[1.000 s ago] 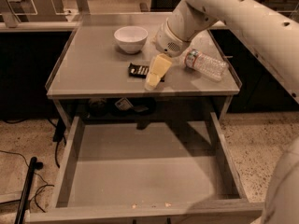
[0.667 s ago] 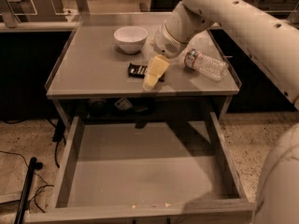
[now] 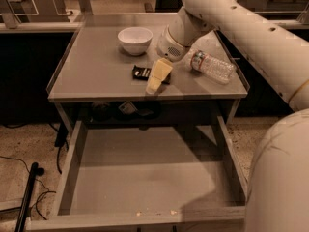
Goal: Place rxbar chocolate into top drawer
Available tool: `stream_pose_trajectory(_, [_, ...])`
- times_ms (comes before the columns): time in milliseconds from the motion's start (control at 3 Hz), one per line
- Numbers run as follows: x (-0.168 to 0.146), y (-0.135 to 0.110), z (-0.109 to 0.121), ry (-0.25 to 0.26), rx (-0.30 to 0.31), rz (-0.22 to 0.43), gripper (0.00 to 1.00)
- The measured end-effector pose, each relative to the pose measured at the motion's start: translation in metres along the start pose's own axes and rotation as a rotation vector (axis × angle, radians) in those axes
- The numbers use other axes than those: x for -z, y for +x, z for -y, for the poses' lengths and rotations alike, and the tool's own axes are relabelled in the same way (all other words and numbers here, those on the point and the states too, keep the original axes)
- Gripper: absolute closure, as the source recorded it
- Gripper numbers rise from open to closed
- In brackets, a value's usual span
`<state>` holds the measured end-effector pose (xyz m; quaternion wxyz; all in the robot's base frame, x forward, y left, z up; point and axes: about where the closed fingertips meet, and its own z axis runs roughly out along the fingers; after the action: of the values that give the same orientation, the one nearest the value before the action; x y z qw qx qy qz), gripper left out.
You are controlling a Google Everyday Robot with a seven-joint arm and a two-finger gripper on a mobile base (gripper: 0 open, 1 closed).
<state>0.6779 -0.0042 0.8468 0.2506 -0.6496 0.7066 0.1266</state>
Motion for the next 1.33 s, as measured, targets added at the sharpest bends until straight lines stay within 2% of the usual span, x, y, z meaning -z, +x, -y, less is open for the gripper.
stream_pose_trajectory(667, [-0.020, 0.013, -0.001, -0.026, -0.037, -0.022, 0.00])
stream_pose_trajectory(1000, [-0.020, 0.013, -0.001, -0.026, -0.037, -0.022, 0.00])
stream_pose_trajectory(1333, [-0.020, 0.013, -0.001, -0.027, -0.037, -0.022, 0.26])
